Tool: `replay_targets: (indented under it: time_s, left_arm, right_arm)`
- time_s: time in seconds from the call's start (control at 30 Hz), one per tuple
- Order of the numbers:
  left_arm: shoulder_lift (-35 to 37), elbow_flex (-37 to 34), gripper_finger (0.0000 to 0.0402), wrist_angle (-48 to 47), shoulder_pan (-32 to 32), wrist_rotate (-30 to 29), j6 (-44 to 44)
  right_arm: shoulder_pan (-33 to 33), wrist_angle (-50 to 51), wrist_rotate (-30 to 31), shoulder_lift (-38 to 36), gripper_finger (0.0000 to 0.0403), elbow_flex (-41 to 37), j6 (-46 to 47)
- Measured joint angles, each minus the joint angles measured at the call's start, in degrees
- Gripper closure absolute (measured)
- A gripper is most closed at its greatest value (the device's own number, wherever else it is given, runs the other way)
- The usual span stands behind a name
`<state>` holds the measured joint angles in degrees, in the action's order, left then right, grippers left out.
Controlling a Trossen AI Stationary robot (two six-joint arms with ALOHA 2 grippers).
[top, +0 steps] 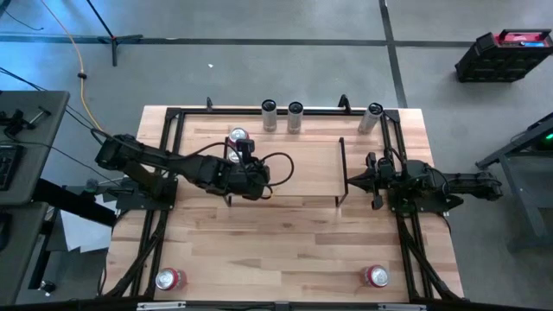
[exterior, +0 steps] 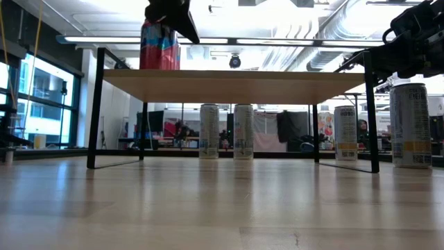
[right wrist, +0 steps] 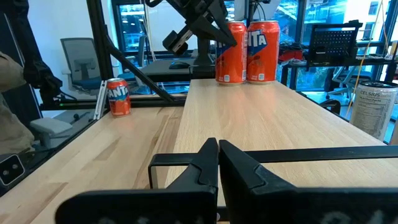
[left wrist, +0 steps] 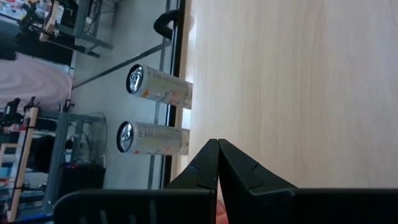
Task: Place canned beverage on shelf
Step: Adjust the red soda cans on the shelf
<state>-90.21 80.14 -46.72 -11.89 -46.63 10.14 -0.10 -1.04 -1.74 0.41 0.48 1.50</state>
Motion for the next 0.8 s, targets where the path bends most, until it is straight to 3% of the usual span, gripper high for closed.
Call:
replay_targets:
  time_s: [0.47, 0.8]
  left_arm:
    - [0.0, 0.0, 0.0401, 0.3, -0.1, -0.2, 0.7]
    - [4.0, -0.9, 0.0401, -2.9, -8.1, 1.2, -1.6]
  right_arm:
    - [0.0, 0.0, 0.0, 0.0, 0.0402, 0.0, 0.0]
    - [0.0, 0.0, 0.0, 0.0, 0.0402, 0.0, 0.0]
